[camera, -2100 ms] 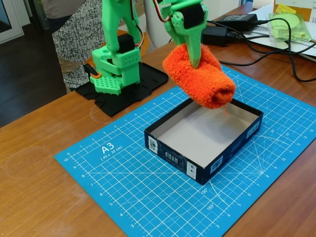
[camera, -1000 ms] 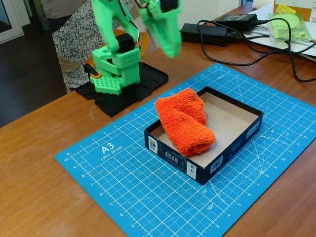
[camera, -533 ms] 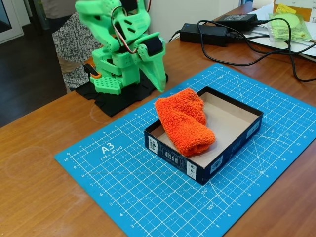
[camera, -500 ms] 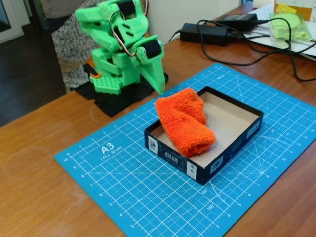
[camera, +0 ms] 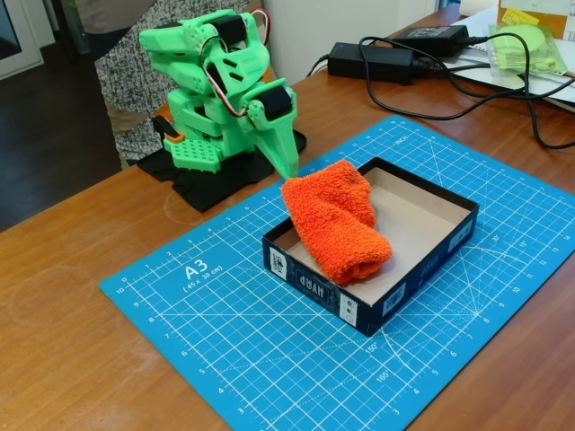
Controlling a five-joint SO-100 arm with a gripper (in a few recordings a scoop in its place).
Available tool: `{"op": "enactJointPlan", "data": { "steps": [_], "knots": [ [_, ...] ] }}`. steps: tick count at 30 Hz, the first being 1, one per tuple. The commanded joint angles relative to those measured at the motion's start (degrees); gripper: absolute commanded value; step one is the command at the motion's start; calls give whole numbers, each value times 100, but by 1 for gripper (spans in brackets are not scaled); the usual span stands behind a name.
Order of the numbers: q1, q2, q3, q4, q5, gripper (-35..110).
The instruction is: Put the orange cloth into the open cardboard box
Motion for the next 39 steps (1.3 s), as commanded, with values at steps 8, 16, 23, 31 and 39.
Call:
{"op": "enactJointPlan", "data": {
  "steps": [8, 16, 23, 31, 39],
  "knots": [
    [62, 79, 70, 35, 18, 0],
    [158, 79, 70, 35, 88, 0],
    [281, 79, 70, 35, 167, 0],
    [132, 79, 70, 35, 70, 0],
    [123, 79, 70, 35, 62, 0]
  ]
}}
